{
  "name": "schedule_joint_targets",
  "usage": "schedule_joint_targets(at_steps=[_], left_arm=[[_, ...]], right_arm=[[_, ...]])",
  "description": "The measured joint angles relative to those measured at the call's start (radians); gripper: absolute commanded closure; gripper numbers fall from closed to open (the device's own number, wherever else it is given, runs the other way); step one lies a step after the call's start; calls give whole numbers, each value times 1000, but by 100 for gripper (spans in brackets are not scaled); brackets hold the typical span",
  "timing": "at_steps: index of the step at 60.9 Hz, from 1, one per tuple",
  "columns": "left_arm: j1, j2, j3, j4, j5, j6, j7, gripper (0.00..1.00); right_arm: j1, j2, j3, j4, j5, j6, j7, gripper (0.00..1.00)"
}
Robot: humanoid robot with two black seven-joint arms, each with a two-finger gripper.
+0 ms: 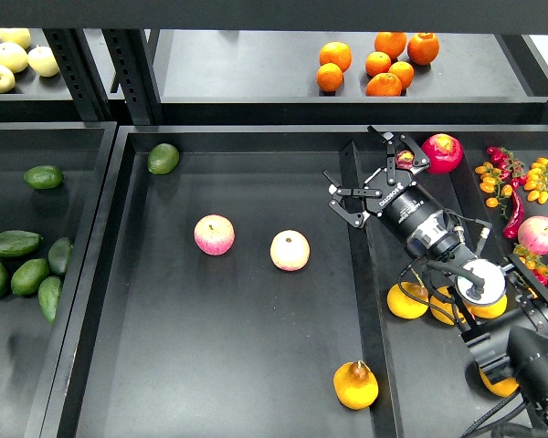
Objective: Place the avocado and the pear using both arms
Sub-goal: 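Lower the avocado among the other avocados and open the left gripper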
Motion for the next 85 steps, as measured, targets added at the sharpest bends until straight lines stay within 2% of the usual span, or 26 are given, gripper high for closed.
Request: schedule_joint_targets(at_steps=[39, 48, 59, 85], left_arm=[[28, -56, -5, 31, -5, 0, 0, 59], [35, -57, -5, 35, -5, 0, 0, 43], [37, -57, -6, 39, -4, 0, 0, 39], [38, -59, -4, 35, 2, 0, 0, 19]], right_arm=[[-1, 0, 1, 3, 0, 0, 0, 0], [-3, 0, -1, 4, -1, 0, 0, 0], [-3, 0, -3, 4, -2, 0, 0, 0], [-3, 0, -2, 5, -2, 0, 0, 0]])
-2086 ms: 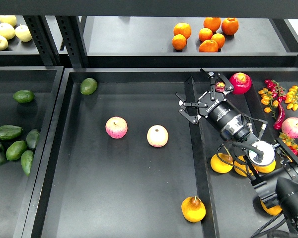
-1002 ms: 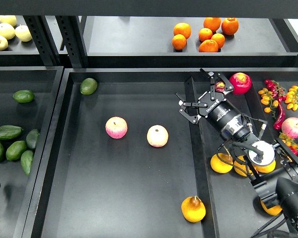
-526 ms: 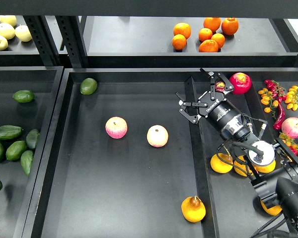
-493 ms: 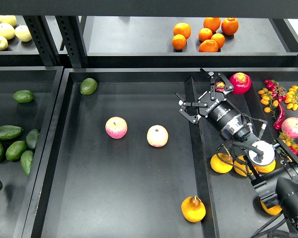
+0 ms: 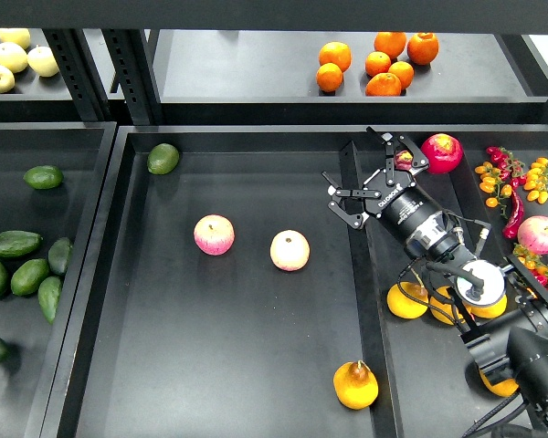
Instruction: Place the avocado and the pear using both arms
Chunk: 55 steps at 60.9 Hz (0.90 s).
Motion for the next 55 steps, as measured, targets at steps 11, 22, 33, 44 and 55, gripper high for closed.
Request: schedule_joint_targets(at_steps=[11, 22, 33, 44, 55], left_arm=[[-9, -1, -9, -11, 0, 0, 0, 18], [-13, -3, -81, -32, -6, 0, 0, 17], [-14, -5, -195, -66, -9, 0, 0, 17], [-14, -50, -371, -77, -67, 0, 0, 18], [-3, -84, -497, -123, -169, 0, 0, 17]], right_arm=[[0, 0, -1, 0, 0, 0, 0, 0], [0, 0, -1, 0, 0, 0, -2, 0], [1, 0, -1, 0, 0, 0, -2, 0], [2, 0, -1, 0, 0, 0, -2, 0], [2, 0, -1, 2, -7, 0, -2, 0]])
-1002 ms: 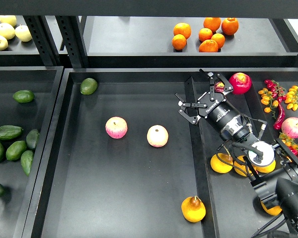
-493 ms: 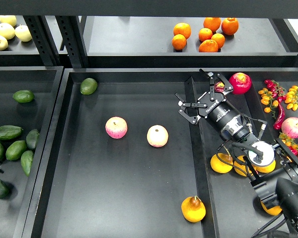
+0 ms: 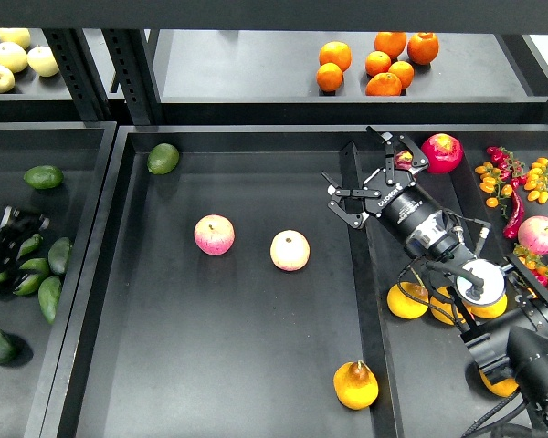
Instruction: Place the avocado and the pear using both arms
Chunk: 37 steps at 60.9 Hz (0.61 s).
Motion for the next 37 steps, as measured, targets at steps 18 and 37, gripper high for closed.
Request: schedule_joint_targets(at_steps=[18, 37], left_arm=[[31, -28, -110, -180, -217, 0, 0, 14], [194, -239, -329, -323, -231, 0, 0, 13]], right_arm=[[0, 0, 1, 1, -6, 0, 0, 0], [-1, 0, 0, 1, -6, 0, 0, 0]])
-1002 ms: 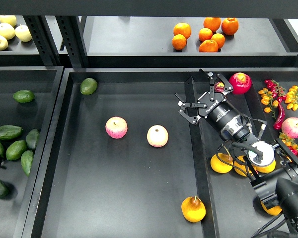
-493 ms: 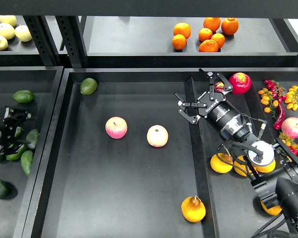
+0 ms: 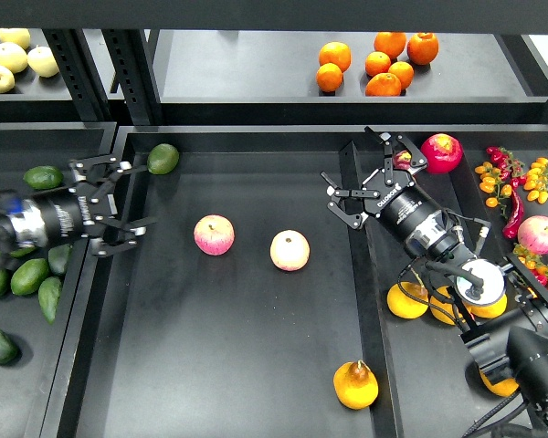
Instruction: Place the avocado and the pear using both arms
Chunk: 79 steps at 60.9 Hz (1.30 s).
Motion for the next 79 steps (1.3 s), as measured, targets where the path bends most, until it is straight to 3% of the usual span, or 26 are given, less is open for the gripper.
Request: schedule_joint_targets(at_steps=[37, 50, 63, 79], left_arm=[[160, -428, -228, -79, 141, 0, 0, 11], [200, -440, -245, -85, 151, 0, -1, 4], [225, -441, -253, -88, 150, 0, -60, 2], [228, -441, -240, -75, 144, 0, -67, 1]], right_arm=[[0, 0, 3, 1, -1, 0, 0, 0], [-1, 0, 3, -1, 2, 0, 1, 0], [-1, 0, 8, 4, 3, 0, -1, 1], [10, 0, -3, 54, 0, 0, -103, 1]])
